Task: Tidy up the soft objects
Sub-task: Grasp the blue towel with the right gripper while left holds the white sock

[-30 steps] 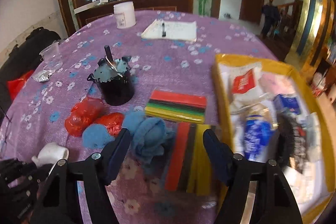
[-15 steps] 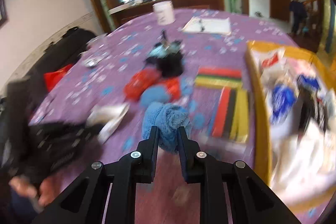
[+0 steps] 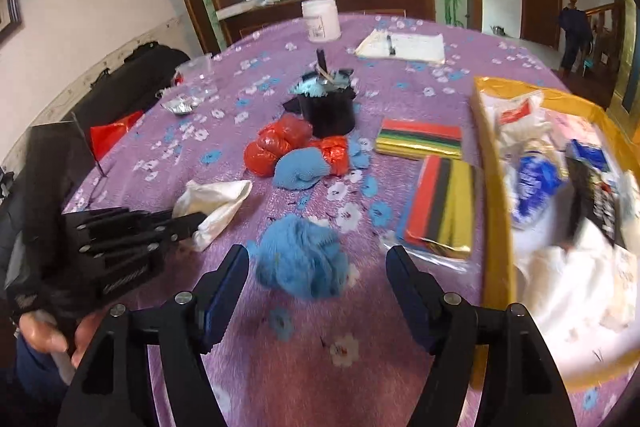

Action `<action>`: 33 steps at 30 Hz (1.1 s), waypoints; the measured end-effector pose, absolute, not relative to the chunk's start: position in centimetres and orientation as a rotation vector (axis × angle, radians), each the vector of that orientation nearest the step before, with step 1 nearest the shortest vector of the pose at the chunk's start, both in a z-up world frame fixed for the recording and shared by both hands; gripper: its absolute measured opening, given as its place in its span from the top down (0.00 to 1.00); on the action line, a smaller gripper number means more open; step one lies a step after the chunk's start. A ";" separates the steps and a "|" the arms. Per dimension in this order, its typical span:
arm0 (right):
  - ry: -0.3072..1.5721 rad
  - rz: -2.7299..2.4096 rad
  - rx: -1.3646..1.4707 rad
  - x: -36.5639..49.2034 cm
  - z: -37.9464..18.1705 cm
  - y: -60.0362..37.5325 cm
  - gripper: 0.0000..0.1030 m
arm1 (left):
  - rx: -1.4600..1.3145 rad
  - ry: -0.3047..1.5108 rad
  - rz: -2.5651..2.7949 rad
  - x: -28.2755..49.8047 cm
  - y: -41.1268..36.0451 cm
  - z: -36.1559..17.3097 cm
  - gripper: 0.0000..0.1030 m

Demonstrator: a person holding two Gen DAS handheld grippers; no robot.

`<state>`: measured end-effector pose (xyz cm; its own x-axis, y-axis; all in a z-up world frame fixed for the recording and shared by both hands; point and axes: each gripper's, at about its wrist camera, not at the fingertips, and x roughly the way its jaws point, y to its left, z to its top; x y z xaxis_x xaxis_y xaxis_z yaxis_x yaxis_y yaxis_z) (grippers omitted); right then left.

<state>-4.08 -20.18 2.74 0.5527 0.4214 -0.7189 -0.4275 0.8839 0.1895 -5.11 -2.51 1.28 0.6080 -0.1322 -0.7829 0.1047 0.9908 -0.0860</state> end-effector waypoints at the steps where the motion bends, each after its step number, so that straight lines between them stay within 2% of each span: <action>1: 0.874 0.510 0.001 -3.4 2.3 -19.8 0.27 | -0.032 0.907 -0.136 -5.1 -2.5 1.3 0.88; 2: 0.897 0.522 0.010 -2.8 1.8 -19.4 0.28 | -0.032 0.907 -0.137 -5.1 -2.5 1.3 0.88; 4: 0.917 0.527 0.002 -2.1 0.9 -18.8 0.54 | -0.031 0.908 -0.136 -5.1 -2.5 1.3 0.88; 6: 0.919 0.538 0.027 -2.0 0.6 -18.9 0.58 | -0.028 0.907 -0.136 -5.1 -2.5 1.3 0.88; 14: 0.815 0.510 0.054 -3.2 1.6 -19.8 0.59 | -0.048 0.893 -0.156 -5.2 -2.5 1.4 0.88; 21: 0.817 0.498 0.099 -2.9 1.6 -20.9 0.59 | -0.075 0.892 -0.217 -6.1 -2.6 2.0 0.88; 24: 0.817 0.503 0.096 -2.9 1.6 -20.7 0.59 | -0.003 0.900 -0.190 -6.3 -3.7 1.8 0.87; 25: 0.817 0.503 0.097 -2.9 1.6 -20.8 0.59 | 0.022 0.909 -0.184 -6.3 -4.1 1.6 0.80; 27: 0.821 0.507 0.107 -2.9 1.6 -20.8 0.59 | 0.064 0.905 -0.177 -6.6 -4.6 1.7 0.59; 28: 0.824 0.510 0.112 -2.8 1.5 -20.8 0.59 | 0.094 0.880 -0.174 -7.0 -5.1 2.0 0.39; 29: 0.826 0.512 0.116 -2.8 1.5 -20.7 0.59 | 0.109 0.861 -0.171 -7.3 -5.3 2.2 0.26; 31: 0.824 0.515 0.118 -2.8 1.5 -20.8 0.59 | 0.164 0.800 -0.168 -8.3 -6.1 3.2 0.20; 33: 0.823 0.517 0.121 -2.8 1.5 -20.9 0.59 | 0.197 0.781 -0.174 -8.7 -6.6 3.8 0.19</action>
